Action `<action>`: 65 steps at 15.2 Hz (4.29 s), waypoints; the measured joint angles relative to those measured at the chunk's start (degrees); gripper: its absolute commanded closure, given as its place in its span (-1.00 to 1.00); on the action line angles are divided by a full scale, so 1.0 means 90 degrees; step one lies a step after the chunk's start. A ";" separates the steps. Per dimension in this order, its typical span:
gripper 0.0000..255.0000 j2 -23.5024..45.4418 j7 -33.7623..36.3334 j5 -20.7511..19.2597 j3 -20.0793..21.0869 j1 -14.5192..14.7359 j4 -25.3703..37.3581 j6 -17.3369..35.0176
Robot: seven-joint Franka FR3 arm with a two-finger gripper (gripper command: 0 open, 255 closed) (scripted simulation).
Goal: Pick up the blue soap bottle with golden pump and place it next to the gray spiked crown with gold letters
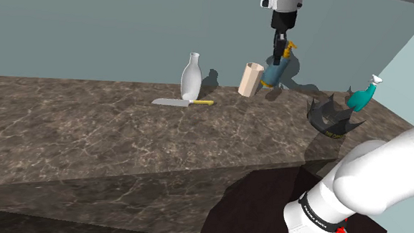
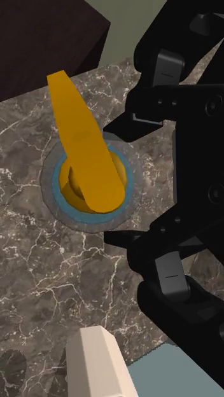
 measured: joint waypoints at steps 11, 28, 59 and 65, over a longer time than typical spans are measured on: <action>1.00 0.0128 -0.1701 -0.0448 -0.1157 -0.0676 0.0094 0.0474; 1.00 0.2125 -0.4638 0.0193 -0.2902 -0.1814 0.2040 0.1099; 1.00 0.2557 -0.4371 0.0282 -0.2970 -0.1950 -0.0154 0.3662; 1.00 0.2671 -0.4331 0.0329 -0.2944 -0.1960 -0.0452 0.4135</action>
